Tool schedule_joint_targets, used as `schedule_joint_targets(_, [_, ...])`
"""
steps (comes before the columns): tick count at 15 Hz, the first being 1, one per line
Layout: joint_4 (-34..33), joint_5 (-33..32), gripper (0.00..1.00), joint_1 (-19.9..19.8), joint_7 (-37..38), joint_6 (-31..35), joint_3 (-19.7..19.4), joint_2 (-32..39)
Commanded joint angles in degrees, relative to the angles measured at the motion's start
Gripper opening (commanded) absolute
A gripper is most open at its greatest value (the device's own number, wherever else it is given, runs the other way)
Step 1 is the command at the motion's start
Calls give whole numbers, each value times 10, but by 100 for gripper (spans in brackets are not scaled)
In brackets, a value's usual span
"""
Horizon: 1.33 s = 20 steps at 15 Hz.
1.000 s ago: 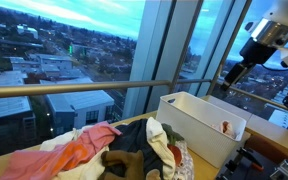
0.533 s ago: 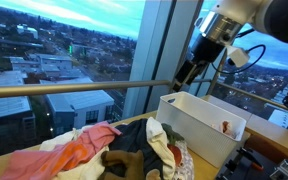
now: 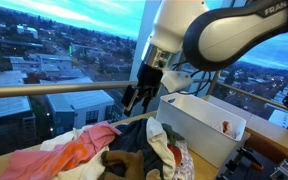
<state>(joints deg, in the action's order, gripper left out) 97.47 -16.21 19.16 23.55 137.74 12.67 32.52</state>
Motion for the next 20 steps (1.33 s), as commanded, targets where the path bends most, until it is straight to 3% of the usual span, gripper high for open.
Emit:
schedule_joint_targets(1, [-139,24,100,44,-19,-66,-39,114])
schedule_joint_targets(5, [-244,12,100,82,-10,-176,-73,158])
schedule_joint_targets(11, [-321,-4,100,106,-18,-320,-94,180])
schedule_joint_targets(14, [-313,-4,100,99,-15,-347,-97,182])
schedule_joint_targets(20, [-261,-11,100,77,-8,-314,-114,186])
